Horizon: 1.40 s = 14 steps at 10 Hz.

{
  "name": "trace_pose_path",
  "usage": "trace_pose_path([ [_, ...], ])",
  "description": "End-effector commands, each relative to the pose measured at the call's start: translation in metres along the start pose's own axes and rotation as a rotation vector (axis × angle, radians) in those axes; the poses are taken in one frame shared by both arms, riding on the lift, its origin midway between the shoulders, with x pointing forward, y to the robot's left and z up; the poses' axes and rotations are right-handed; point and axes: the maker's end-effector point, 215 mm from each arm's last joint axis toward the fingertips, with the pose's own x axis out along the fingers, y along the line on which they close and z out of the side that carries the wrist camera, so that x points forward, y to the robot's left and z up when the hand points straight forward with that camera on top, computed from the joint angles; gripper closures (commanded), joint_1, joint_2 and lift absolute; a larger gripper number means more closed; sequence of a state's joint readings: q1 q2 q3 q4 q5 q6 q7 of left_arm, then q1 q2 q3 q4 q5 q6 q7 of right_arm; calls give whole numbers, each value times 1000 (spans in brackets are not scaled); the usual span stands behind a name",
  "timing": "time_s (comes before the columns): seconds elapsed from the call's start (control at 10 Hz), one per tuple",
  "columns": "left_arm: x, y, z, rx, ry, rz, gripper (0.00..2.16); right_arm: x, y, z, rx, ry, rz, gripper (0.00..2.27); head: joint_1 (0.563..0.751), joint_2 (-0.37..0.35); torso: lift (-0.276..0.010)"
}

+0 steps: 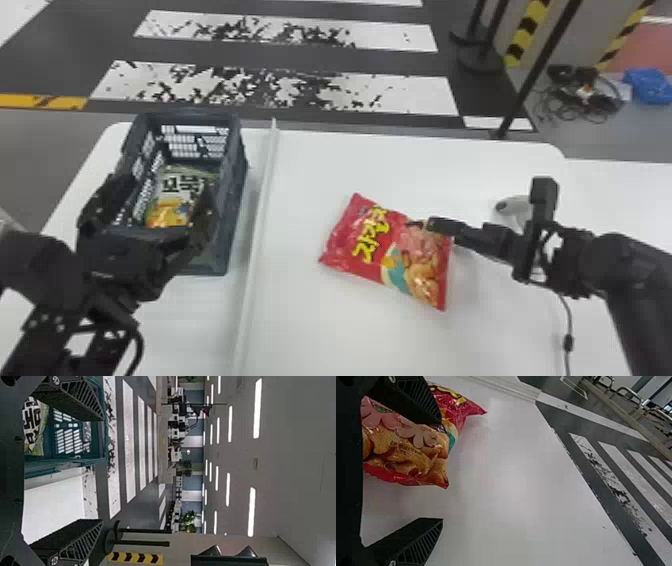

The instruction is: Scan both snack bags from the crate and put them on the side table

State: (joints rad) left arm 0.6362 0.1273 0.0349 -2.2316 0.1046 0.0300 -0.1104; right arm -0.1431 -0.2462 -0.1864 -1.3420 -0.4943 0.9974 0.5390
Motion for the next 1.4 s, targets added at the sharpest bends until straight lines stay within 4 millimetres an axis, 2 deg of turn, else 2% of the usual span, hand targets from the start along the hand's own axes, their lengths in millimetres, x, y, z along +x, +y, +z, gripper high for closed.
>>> trace_pose_path([
  [0.0, 0, 0, -1, -5, 1, -1, 83, 5, 8, -5, 21, 41, 32, 100, 695, -29, -87],
  [0.1, 0, 0, 0, -9, -1, -3, 83, 7, 12, -12, 34, 67, 48, 397, 695, -17, -87],
  [0.3, -1, 3, 0, -9, 0, -1, 83, 7, 16, -17, 53, 87, 77, 2047, 695, -4, -87],
  [0.4, -1, 4, -1, -9, 3, 1, 83, 3, 21, -14, 59, 81, 107, 2253, 695, 2, -87],
  [0.7, -2, 6, -5, -13, 9, 3, 83, -18, 37, 0, 170, 37, 229, 2253, 695, 10, -87],
  [0.8, -2, 6, -5, -13, 9, 3, 83, -29, 43, 10, 218, 14, 267, 2253, 695, 6, -87],
  [0.9, -2, 6, -5, -15, 9, 3, 83, -41, 43, 23, 182, -34, 254, 2253, 695, 1, -87],
  [1.1, -3, 7, -6, -15, 11, 6, 83, -67, 43, 66, -57, -188, 90, 2253, 695, -22, -87],
  [1.2, -3, 8, -8, -17, 14, 9, 83, -80, 42, 86, -233, -271, -60, 2253, 695, -44, -87],
  [1.3, -2, 8, -9, -19, 14, 10, 83, -91, 58, 105, -444, -349, -206, 2253, 695, -64, -87],
])
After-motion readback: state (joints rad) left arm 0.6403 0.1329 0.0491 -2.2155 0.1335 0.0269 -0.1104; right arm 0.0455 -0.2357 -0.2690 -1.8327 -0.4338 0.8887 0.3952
